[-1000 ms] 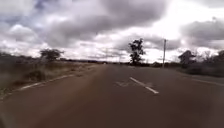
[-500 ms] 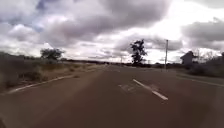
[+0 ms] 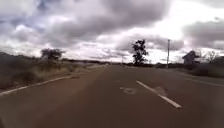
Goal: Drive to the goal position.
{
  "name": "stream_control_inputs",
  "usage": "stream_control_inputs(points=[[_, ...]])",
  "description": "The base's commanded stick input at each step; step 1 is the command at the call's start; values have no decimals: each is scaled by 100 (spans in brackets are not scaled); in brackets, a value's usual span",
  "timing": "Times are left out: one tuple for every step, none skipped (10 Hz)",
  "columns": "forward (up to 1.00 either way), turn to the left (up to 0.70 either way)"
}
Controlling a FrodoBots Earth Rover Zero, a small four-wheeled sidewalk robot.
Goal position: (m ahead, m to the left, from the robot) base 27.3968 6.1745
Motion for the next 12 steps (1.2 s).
stream_control_inputs(points=[[70, 3], [70, 3], [70, 3], [70, 3], [70, 3], [70, 3], [70, 3], [70, 3], [70, 3], [70, 3], [70, 4], [70, 4]])
